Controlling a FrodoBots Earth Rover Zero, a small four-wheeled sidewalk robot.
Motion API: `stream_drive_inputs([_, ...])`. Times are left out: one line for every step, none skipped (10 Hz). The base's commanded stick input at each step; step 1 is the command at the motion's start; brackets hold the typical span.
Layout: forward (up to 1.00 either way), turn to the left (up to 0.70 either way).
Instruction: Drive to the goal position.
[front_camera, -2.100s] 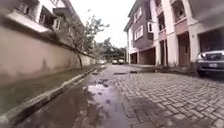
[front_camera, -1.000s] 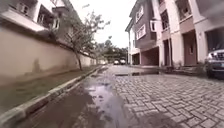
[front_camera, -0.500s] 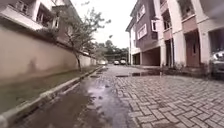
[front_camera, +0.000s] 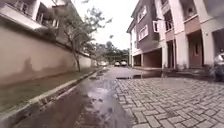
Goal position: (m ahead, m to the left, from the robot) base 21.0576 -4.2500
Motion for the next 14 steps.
stream_drive_inputs([0.5,0.0])
stream_drive_inputs([0.5,0.0])
stream_drive_inputs([0.5,0.0])
stream_drive_inputs([0.5,0.0])
stream_drive_inputs([0.5,0.0])
stream_drive_inputs([0.5,0.0])
stream_drive_inputs([0.5,0.0])
stream_drive_inputs([0.5,0.0])
stream_drive_inputs([0.5,0.0])
stream_drive_inputs([0.5,0.0])
stream_drive_inputs([0.5,0.0])
stream_drive_inputs([0.5,0.0])
stream_drive_inputs([0.5,0.0])
stream_drive_inputs([0.5,0.0])
